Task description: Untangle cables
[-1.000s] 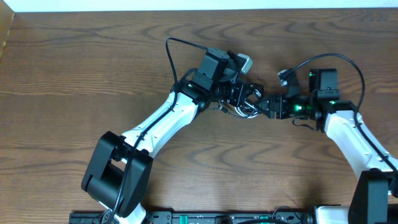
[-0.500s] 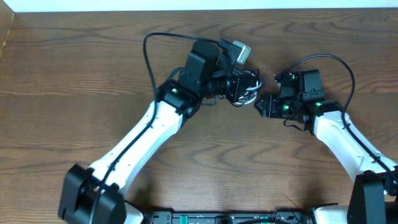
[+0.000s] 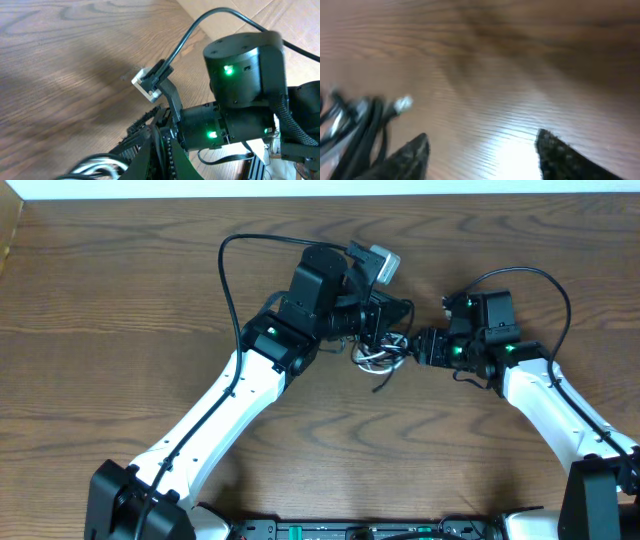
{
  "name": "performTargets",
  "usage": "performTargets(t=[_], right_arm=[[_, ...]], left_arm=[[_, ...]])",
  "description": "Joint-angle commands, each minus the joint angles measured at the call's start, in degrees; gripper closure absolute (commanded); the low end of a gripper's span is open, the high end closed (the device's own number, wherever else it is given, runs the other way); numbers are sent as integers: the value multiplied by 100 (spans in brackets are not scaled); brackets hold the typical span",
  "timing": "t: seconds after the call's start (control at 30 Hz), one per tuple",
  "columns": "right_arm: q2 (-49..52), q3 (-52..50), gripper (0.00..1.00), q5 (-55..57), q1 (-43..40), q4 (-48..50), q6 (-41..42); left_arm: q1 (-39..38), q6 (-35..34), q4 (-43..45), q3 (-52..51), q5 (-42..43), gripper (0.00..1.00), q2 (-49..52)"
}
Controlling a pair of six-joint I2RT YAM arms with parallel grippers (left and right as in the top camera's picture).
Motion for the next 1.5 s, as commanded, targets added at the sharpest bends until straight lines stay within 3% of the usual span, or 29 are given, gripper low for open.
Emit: performTargets(t=[0.0, 0.1, 0.47, 0.7, 1.0, 1.47], right_arm=[[-4, 4, 26, -1137, 28, 166, -463], [-4, 4, 20, -1421, 24, 249, -505], [-4, 4, 20, -2385, 31, 442, -1060], [-4, 4, 7, -2441, 138, 688, -1062], [-4, 4, 8, -1569, 544, 1078, -660], [-4, 4, 15, -935, 625, 1056, -643]], left_arm=[[26, 142, -68, 37, -109, 92, -151], [26, 166, -275, 37, -601, 92, -151], [81, 446, -435, 37, -1097, 92, -151], [109, 221, -332, 37, -820, 92, -151], [109, -219, 22, 37, 129, 92, -153], [111, -330, 63, 37, 116, 92, -457]])
